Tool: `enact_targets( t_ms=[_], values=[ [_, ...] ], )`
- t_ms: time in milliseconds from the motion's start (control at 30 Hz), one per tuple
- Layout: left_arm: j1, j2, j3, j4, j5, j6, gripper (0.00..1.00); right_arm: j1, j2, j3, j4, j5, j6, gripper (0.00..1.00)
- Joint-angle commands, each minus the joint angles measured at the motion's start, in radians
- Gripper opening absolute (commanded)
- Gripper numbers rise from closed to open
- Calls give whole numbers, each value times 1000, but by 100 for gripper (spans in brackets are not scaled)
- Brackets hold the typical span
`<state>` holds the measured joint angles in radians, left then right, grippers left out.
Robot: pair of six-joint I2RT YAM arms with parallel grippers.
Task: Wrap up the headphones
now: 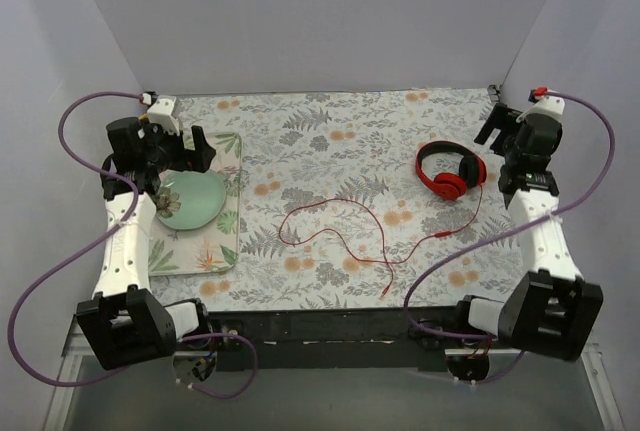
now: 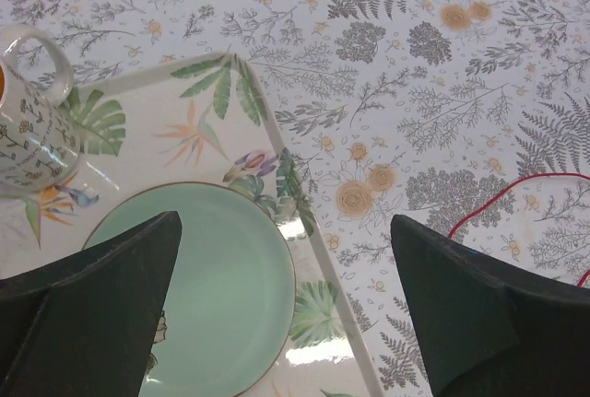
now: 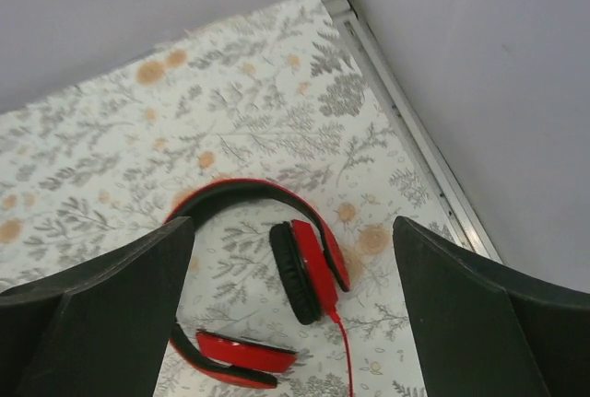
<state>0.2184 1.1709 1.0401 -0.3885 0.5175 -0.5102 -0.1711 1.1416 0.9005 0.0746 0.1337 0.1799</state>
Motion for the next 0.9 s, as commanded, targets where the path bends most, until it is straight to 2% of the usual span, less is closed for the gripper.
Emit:
enact_targets(
  t_ms=[0,133,233,467,600,633,667,833,867],
  values=[
    [-2,32,83,-87,36,47,98,-47,220,139,-191,-62,-66,95],
    [-4,55,97,-111,24,44,98,-50,391,288,-272,-74,-112,89],
    [-4,70,83,-110,29,39,98,-50,492,350,-369,-178,-137,81],
    [-4,93,86,-115,35,33,98,-51,530,250,-331,-226,-143,78],
    [-2,98,97,-122,56,33,98,-51,598,259,-320,-226,-168,74],
    [-4,96,101,-125,56,33,98,-51,613,274,-332,-226,-175,71],
    [-2,95,104,-128,56,38,98,-51,624,288,-357,-224,-177,63],
    [-5,82,109,-151,56,53,98,-45,665,333,-374,-192,-218,44],
    [-4,78,116,-158,59,55,98,-42,669,337,-380,-192,-229,37]
  ],
)
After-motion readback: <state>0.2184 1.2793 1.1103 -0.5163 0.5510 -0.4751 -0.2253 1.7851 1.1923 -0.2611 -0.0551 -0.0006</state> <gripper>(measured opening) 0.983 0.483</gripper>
